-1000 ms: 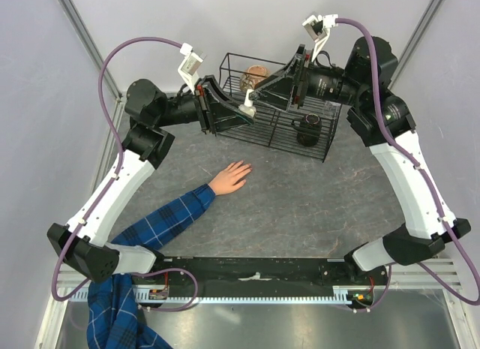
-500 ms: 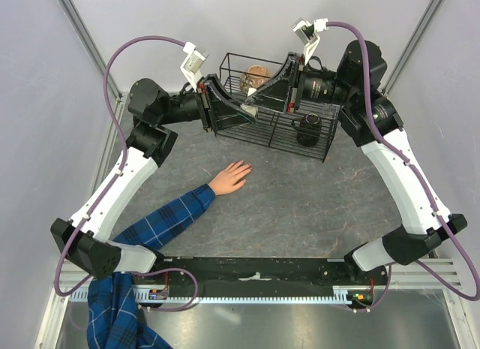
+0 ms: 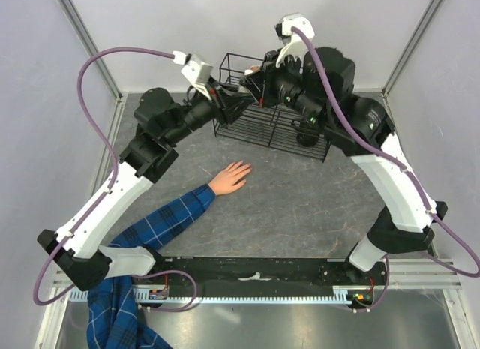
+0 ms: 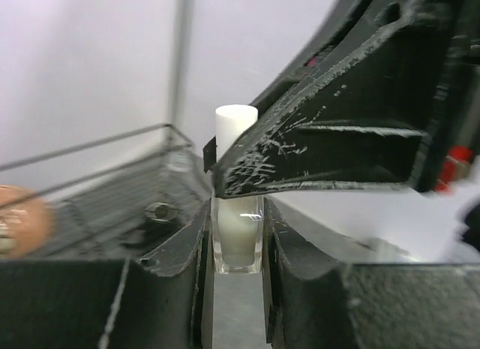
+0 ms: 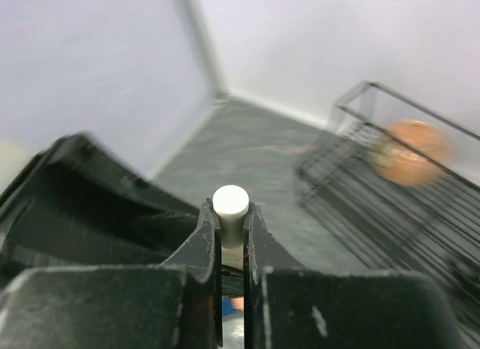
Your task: Paint the nails
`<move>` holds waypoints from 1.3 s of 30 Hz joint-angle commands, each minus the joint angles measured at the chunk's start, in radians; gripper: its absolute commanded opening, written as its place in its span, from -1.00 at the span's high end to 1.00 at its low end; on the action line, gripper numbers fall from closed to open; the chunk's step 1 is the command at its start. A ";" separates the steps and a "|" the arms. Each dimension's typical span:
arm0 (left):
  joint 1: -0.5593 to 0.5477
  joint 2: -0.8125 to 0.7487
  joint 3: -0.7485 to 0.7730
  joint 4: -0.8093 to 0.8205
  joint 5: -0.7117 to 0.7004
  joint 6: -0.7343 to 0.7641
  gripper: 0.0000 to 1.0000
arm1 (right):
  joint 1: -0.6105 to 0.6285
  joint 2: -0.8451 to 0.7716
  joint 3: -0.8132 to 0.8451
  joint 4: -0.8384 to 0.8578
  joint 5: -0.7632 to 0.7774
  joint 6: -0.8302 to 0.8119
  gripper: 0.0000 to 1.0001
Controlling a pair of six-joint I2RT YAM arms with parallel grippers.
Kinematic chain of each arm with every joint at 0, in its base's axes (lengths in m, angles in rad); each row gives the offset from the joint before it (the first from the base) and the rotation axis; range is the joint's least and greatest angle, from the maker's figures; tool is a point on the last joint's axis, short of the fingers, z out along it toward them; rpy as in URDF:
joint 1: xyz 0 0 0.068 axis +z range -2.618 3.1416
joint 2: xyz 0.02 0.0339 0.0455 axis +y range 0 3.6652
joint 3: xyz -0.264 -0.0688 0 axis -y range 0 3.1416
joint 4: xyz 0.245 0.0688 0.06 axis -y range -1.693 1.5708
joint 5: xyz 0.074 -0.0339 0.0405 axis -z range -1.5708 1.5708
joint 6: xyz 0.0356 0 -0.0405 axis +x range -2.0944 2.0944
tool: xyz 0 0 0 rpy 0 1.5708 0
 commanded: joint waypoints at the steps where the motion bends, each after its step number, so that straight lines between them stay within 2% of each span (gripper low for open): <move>1: -0.173 0.059 0.100 0.078 -0.338 0.370 0.97 | 0.277 0.071 0.054 -0.310 0.651 0.010 1.00; 3: -0.185 0.072 0.098 0.095 -0.296 0.342 0.96 | 0.319 0.083 0.070 -0.307 0.726 0.004 1.00; 6: -0.185 0.075 0.092 0.096 -0.245 0.301 0.96 | 0.321 0.080 0.076 -0.264 0.711 -0.020 1.00; 8: -0.185 0.061 0.074 0.096 -0.231 0.299 0.96 | 0.319 0.063 0.048 -0.218 0.679 -0.023 0.84; 9: -0.185 0.053 0.068 0.093 -0.210 0.301 0.96 | 0.316 0.056 0.033 -0.200 0.659 -0.035 0.75; 10: -0.185 0.050 0.068 0.084 -0.199 0.299 0.96 | 0.315 0.045 -0.002 -0.177 0.597 -0.042 0.45; 13: -0.184 0.032 0.069 0.032 -0.150 0.270 0.96 | 0.292 -0.003 -0.062 -0.106 0.483 -0.057 -0.09; 15: -0.176 0.015 0.062 0.001 -0.104 0.230 0.96 | 0.276 -0.035 -0.078 -0.072 0.444 -0.068 -0.17; 16: -0.175 0.009 0.059 -0.003 -0.084 0.214 0.96 | 0.273 -0.055 -0.088 -0.063 0.432 -0.074 -0.31; 20: -0.149 -0.025 0.036 -0.017 0.017 0.129 0.96 | 0.250 -0.096 -0.095 -0.041 0.366 -0.091 -0.56; 22: -0.121 -0.049 0.020 -0.008 0.068 0.062 0.96 | 0.204 -0.127 -0.114 -0.037 0.293 -0.086 -0.66; 23: -0.083 -0.054 0.014 -0.001 0.103 0.031 0.96 | 0.183 -0.139 -0.128 -0.025 0.192 -0.082 -0.71; 25: -0.034 -0.059 -0.003 0.048 0.249 -0.083 0.97 | 0.097 -0.189 -0.188 0.001 0.066 -0.071 -0.79; 26: 0.014 -0.057 -0.010 0.076 0.295 -0.125 0.97 | 0.062 -0.207 -0.214 0.047 -0.027 -0.056 -0.82; 27: 0.035 -0.054 -0.027 0.131 0.377 -0.167 0.97 | -0.008 -0.222 -0.242 0.075 -0.208 -0.043 -0.92; 28: 0.052 -0.050 -0.036 0.163 0.413 -0.238 0.96 | -0.041 -0.242 -0.275 0.096 -0.311 -0.028 -0.96; 30: 0.088 -0.045 -0.056 0.208 0.477 -0.300 0.96 | -0.110 -0.234 -0.271 0.144 -0.533 0.038 -0.96; 31: 0.101 -0.031 -0.055 0.251 0.499 -0.351 0.97 | -0.121 -0.222 -0.268 0.178 -0.583 0.062 -0.96; 35: 0.115 0.003 -0.052 0.341 0.582 -0.471 0.97 | -0.154 -0.225 -0.292 0.256 -0.666 0.127 -0.93; 38: 0.120 0.016 -0.050 0.388 0.597 -0.530 0.97 | -0.190 -0.216 -0.297 0.281 -0.709 0.152 -0.75; 39: 0.121 0.015 -0.049 0.392 0.597 -0.537 0.96 | -0.193 -0.211 -0.305 0.293 -0.722 0.164 -0.62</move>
